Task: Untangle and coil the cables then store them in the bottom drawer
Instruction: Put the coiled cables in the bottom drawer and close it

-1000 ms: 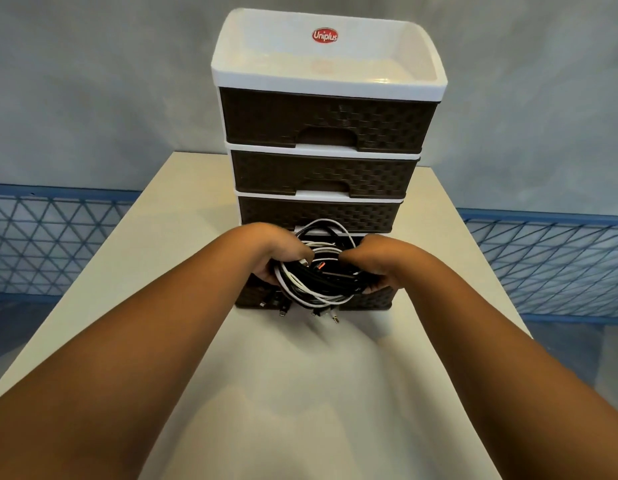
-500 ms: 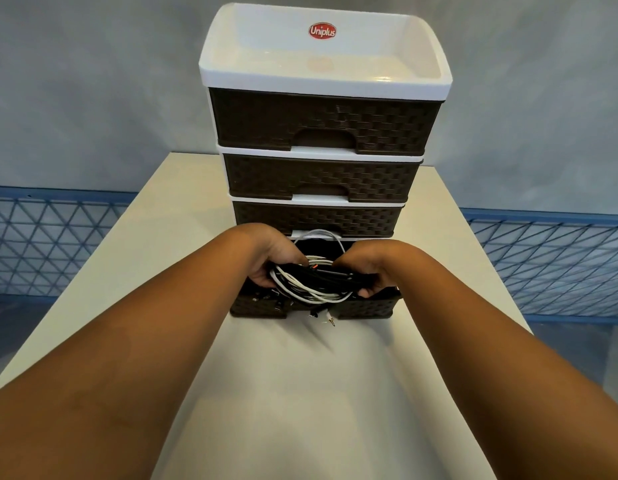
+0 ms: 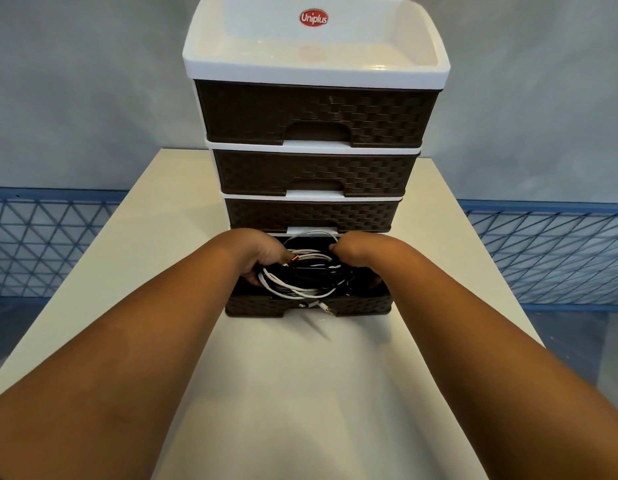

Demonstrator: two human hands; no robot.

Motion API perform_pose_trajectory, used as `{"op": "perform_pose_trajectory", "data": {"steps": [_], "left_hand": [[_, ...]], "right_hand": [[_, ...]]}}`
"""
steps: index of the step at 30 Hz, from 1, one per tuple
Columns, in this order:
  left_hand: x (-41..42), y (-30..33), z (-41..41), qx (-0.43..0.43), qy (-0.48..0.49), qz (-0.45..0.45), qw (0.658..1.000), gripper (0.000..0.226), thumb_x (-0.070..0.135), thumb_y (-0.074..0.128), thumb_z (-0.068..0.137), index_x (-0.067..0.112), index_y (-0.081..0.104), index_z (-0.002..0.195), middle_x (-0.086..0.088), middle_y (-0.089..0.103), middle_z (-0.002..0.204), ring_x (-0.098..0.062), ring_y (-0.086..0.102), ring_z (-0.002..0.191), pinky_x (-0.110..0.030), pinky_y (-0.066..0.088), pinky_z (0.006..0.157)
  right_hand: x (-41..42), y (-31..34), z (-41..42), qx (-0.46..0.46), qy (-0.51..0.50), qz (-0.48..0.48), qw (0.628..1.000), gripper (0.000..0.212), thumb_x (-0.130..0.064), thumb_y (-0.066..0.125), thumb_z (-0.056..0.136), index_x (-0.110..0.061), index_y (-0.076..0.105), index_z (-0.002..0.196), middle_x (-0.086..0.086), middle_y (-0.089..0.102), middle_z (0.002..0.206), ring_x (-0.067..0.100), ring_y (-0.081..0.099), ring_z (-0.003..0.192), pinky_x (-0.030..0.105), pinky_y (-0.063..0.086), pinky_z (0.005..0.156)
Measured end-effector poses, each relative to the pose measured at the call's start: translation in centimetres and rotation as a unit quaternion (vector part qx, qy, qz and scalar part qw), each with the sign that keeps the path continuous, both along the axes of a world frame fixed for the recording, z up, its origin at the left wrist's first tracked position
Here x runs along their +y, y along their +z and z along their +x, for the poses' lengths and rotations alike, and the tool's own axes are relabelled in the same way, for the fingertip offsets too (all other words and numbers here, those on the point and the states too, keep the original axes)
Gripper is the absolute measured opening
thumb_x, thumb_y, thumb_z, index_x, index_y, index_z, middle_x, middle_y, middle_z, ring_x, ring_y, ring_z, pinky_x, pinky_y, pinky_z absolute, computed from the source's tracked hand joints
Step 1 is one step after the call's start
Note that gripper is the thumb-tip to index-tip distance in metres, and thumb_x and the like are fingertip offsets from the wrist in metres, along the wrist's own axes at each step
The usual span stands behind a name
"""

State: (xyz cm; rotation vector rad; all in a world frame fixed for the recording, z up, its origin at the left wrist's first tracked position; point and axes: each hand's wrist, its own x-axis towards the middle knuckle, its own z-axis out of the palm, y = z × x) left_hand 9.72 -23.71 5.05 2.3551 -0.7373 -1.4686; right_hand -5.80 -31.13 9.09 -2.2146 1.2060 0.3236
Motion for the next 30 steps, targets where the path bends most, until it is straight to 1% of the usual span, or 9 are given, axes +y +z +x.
{"op": "perform_pose_trajectory", "data": {"steps": [2, 4, 6, 9, 12, 16, 21, 27, 30], "left_hand": [[0.0, 0.1, -0.1, -0.003, -0.003, -0.005, 1.000, 0.025, 0.030, 0.055, 0.097, 0.011, 0.061, 0.081, 0.001, 0.063, 0.048, -0.012, 0.059, 0.041, -0.019, 0.048, 0.044], [0.0, 0.2, -0.1, -0.014, -0.009, -0.011, 1.000, 0.025, 0.030, 0.055, 0.097, 0.012, 0.060, 0.080, 0.002, 0.061, 0.046, -0.011, 0.058, 0.041, -0.017, 0.046, 0.042], [0.1, 0.0, -0.1, -0.017, -0.011, -0.014, 1.000, 0.025, 0.031, 0.055, 0.096, 0.013, 0.059, 0.079, 0.002, 0.061, 0.048, -0.012, 0.056, 0.046, -0.019, 0.045, 0.045], [0.1, -0.1, 0.0, -0.016, -0.006, -0.012, 1.000, 0.026, 0.031, 0.056, 0.096, 0.013, 0.060, 0.078, 0.001, 0.060, 0.051, -0.013, 0.056, 0.049, -0.021, 0.043, 0.047], [0.0, 0.0, -0.2, -0.016, 0.000, -0.017, 1.000, 0.026, 0.032, 0.056, 0.096, 0.012, 0.060, 0.079, -0.001, 0.060, 0.061, -0.015, 0.055, 0.052, -0.023, 0.043, 0.049], [0.1, 0.2, -0.5, -0.012, 0.010, -0.018, 1.000, 0.026, 0.031, 0.055, 0.097, 0.011, 0.060, 0.081, -0.003, 0.060, 0.067, -0.017, 0.056, 0.056, -0.026, 0.045, 0.052], [0.0, 0.1, -0.8, -0.004, 0.036, -0.025, 0.999, 0.027, 0.033, 0.056, 0.096, 0.011, 0.061, 0.081, -0.003, 0.062, 0.063, -0.017, 0.058, 0.055, -0.024, 0.048, 0.050], [-0.3, -0.5, -1.3, -0.013, 0.073, -0.062, 0.995, 0.024, 0.031, 0.053, 0.098, 0.009, 0.060, 0.103, -0.009, 0.062, 0.090, -0.022, 0.058, 0.075, -0.031, 0.049, 0.067], [-0.2, -0.6, -1.4, -0.034, 0.086, -0.080, 0.992, 0.030, 0.027, 0.050, 0.098, 0.005, 0.059, 0.117, -0.015, 0.064, 0.112, -0.030, 0.064, 0.098, -0.038, 0.052, 0.083]], "right_hand": [[-0.3, 0.0, -0.2, -0.012, -0.008, -0.032, 0.999, 0.036, -0.033, 0.051, 0.100, -0.003, 0.059, 0.117, 0.015, 0.060, 0.114, 0.030, 0.059, 0.105, 0.034, 0.047, 0.087], [-0.7, -0.2, -0.6, -0.083, -0.049, -0.075, 0.993, 0.039, -0.041, 0.067, 0.089, -0.005, 0.069, 0.102, 0.009, 0.064, 0.094, 0.023, 0.061, 0.084, 0.030, 0.047, 0.072], [-0.5, -0.5, -1.3, -0.170, -0.075, -0.058, 0.981, 0.030, -0.040, 0.073, 0.084, -0.012, 0.075, 0.096, 0.004, 0.068, 0.086, 0.016, 0.060, 0.075, 0.024, 0.043, 0.065], [-0.1, -1.2, -2.1, -0.246, -0.097, -0.013, 0.964, 0.024, -0.036, 0.070, 0.088, -0.014, 0.076, 0.096, 0.009, 0.073, 0.095, 0.022, 0.066, 0.086, 0.028, 0.047, 0.072], [-0.3, -1.7, -2.3, -0.234, -0.102, -0.028, 0.967, 0.031, -0.033, 0.063, 0.094, -0.005, 0.075, 0.097, 0.019, 0.072, 0.099, 0.033, 0.067, 0.094, 0.034, 0.051, 0.079], [-0.5, -1.6, -1.8, -0.232, -0.098, -0.012, 0.968, 0.025, -0.033, 0.068, 0.090, -0.011, 0.077, 0.099, -0.001, 0.067, 0.096, 0.017, 0.061, 0.090, 0.027, 0.044, 0.076], [-0.9, -2.1, -1.4, -0.234, -0.137, -0.004, 0.962, 0.020, -0.029, 0.078, 0.081, -0.009, 0.075, 0.083, 0.001, 0.067, 0.079, 0.018, 0.062, 0.083, 0.028, 0.046, 0.074], [-0.4, -2.6, -0.5, -0.224, -0.194, -0.086, 0.951, 0.022, -0.027, 0.068, 0.090, -0.006, 0.074, 0.089, 0.007, 0.065, 0.084, 0.024, 0.061, 0.085, 0.025, 0.040, 0.073], [0.9, -2.5, -1.2, -0.234, -0.185, -0.085, 0.951, 0.033, -0.033, 0.052, 0.099, -0.006, 0.071, 0.101, 0.013, 0.066, 0.091, 0.030, 0.061, 0.093, 0.025, 0.036, 0.073]]}}
